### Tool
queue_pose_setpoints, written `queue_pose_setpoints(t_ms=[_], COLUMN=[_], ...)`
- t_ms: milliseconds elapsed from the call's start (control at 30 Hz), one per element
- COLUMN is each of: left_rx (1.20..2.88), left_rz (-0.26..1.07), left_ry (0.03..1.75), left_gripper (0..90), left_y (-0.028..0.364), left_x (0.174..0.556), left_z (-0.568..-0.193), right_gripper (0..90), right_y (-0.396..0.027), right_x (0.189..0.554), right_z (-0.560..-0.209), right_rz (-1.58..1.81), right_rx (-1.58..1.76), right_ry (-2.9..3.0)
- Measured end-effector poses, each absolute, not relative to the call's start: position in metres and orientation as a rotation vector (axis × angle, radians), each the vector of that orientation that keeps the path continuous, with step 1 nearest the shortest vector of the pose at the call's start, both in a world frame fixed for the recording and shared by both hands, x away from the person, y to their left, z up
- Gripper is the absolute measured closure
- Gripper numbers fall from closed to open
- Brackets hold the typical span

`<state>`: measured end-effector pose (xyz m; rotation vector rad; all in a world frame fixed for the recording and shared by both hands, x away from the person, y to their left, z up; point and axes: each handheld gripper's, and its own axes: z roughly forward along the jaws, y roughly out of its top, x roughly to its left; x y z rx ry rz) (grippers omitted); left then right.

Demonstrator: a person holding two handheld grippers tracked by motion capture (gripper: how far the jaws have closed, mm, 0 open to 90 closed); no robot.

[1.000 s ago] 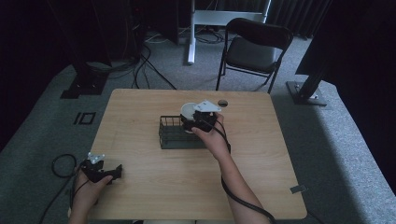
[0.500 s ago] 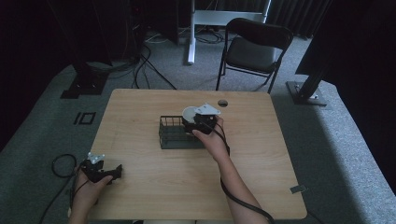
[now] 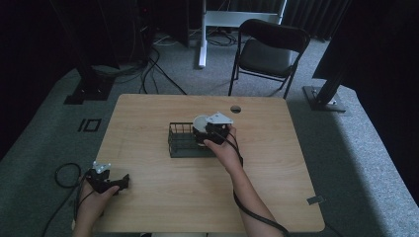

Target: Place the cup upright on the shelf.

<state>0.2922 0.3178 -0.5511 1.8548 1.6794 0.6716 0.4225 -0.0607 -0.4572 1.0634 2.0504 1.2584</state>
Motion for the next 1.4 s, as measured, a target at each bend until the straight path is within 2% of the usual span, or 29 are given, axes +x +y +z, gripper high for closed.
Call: queue_pose_setpoints(t_ms=[200,300,1400], left_rx=[1.854,1.855,1.855], left_rz=[0.672,0.672,0.672], left_ry=[1.679,1.679,1.679], left_gripper=[0.4,0.4,0.4], left_y=[0.318,0.318,0.318], left_x=[0.292,0.292,0.292], left_z=[-0.551,-0.551,-0.551], right_gripper=[18.9,12.6,12.6], right_y=[-0.061,-0.061,-0.089], right_x=[0.421,0.42,0.393], right_z=[-0.458,-0.458,-0.46], right_rz=[1.257,1.256,1.301], right_rx=[1.054,1.07,1.086], right_ry=[2.051,2.055,2.059])
